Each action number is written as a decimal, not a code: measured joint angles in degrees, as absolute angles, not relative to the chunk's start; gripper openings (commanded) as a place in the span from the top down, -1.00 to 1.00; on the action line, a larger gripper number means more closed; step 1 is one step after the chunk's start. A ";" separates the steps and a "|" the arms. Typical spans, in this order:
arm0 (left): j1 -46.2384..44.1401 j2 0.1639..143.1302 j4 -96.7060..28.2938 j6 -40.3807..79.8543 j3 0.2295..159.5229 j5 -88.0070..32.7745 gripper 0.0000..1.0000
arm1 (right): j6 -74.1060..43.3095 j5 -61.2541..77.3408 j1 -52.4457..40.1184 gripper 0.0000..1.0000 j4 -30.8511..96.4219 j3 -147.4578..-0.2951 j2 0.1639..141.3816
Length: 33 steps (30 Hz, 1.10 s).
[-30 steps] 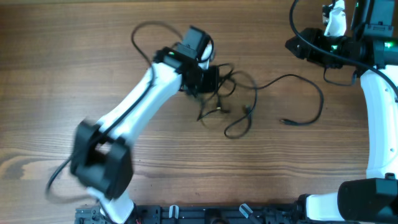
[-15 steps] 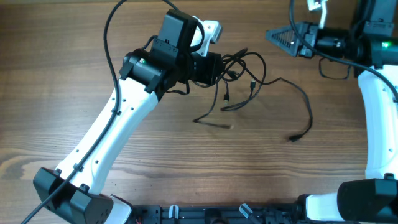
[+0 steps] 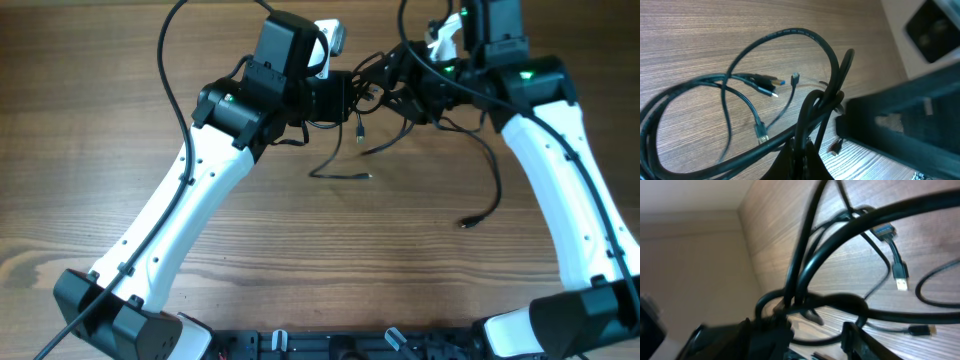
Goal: Untangle cables
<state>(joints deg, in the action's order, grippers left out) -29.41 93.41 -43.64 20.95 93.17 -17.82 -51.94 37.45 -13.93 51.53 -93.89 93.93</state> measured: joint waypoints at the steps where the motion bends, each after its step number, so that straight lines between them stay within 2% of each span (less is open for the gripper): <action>1: -29.41 93.41 -43.64 20.95 93.17 -17.82 0.92 | -53.15 37.01 -14.33 -0.01 51.29 -93.89 94.52; 4: -29.41 93.45 -43.66 21.23 93.17 -17.37 0.92 | -56.18 36.53 -15.05 0.28 49.84 -93.89 96.51; 5: -29.39 93.51 -43.66 21.39 93.17 -16.97 0.92 | -56.84 36.38 -15.14 0.41 49.17 -93.89 97.21; 7: -29.47 93.60 -43.66 21.47 93.14 -16.53 0.92 | -57.63 36.34 -15.20 0.83 47.70 -93.89 98.17; 8: -29.52 93.60 -43.66 21.58 93.14 -16.38 0.92 | -57.87 36.34 -15.22 0.91 47.07 -93.89 98.43; 17: -29.58 93.78 -43.59 21.69 93.14 -16.29 0.92 | -50.70 36.34 -15.44 0.91 45.74 -93.89 98.70; 21: -29.58 93.78 -43.81 21.76 93.14 -15.38 0.92 | -43.75 36.84 -15.35 0.91 44.42 -93.89 98.70; 25: -29.67 93.78 -47.44 21.78 93.17 -9.41 0.92 | -37.78 44.23 -12.49 0.91 38.96 -93.76 98.67; 28: -30.06 93.93 -50.06 21.80 93.58 -4.16 0.92 | -37.43 55.96 -5.41 0.91 34.44 -93.03 97.82; 33: -30.13 96.95 -53.78 21.76 93.08 0.69 0.92 | -38.57 71.29 15.92 0.91 30.59 -93.14 94.21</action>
<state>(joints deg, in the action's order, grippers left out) -30.13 96.95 -53.78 21.76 93.08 0.69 -38.57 71.29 15.92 30.59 -93.14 94.21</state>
